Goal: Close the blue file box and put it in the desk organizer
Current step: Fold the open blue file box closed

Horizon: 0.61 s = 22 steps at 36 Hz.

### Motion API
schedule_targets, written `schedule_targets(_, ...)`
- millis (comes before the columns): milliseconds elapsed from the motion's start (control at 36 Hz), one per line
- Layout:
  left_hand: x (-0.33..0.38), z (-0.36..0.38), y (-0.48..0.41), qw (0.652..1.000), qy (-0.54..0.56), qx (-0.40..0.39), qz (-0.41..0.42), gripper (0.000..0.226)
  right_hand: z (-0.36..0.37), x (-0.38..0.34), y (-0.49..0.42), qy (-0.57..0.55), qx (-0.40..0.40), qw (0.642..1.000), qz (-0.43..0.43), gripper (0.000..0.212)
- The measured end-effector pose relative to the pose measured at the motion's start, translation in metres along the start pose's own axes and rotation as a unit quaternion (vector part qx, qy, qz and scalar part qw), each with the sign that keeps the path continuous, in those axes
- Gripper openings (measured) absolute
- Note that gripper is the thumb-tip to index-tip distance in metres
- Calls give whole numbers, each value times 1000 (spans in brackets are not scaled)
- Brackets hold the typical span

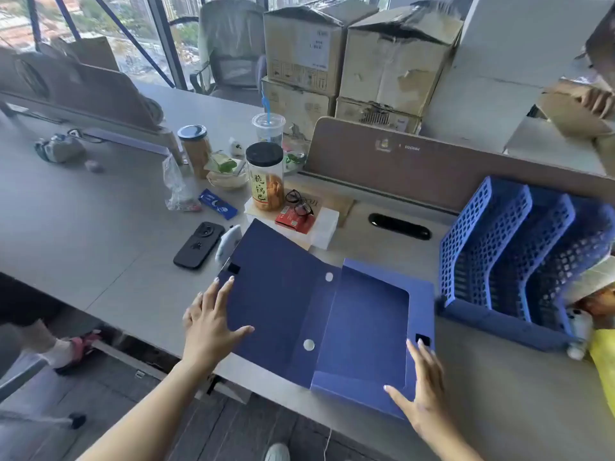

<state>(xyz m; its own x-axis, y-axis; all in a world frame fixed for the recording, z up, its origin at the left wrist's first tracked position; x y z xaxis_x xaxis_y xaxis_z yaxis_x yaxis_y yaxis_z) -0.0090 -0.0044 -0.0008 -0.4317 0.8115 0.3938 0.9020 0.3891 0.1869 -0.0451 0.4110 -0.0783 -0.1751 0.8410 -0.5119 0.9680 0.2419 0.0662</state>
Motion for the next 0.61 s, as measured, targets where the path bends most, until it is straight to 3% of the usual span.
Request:
schedule_targets(111, -11, -7, 8, 997, 31, 13, -73, 106, 1, -5, 6, -5, -23, 999, 27, 100)
schedule_targets(250, -10, -16, 11, 994, 63, 34, -88, 102, 4, -5, 7, -27, -41, 996, 69, 103)
schedule_targets(472, 19, -39, 14, 992, 119, 46, -12, 80, -1, -6, 4, -42, -56, 993, 94, 104)
schedule_targets(611, 55, -60, 18, 980, 184, 21, 78, 66, -8, -5, 2, -81, -68, 989, 104, 103)
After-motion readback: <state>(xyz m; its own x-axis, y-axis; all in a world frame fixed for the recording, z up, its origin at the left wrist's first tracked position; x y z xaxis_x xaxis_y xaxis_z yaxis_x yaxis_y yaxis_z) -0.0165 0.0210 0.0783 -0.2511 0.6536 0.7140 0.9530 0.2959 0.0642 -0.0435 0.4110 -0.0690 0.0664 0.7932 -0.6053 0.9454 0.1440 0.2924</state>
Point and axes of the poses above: each hand's wrist, its own y-axis away from the middle knuckle, its own z-axis out of the palm, x = y × z, the point moved 1 cm from there along -y, towards the middle knuckle, and after that the axes turned 7 degrees about -x, right-handed, at the moved point
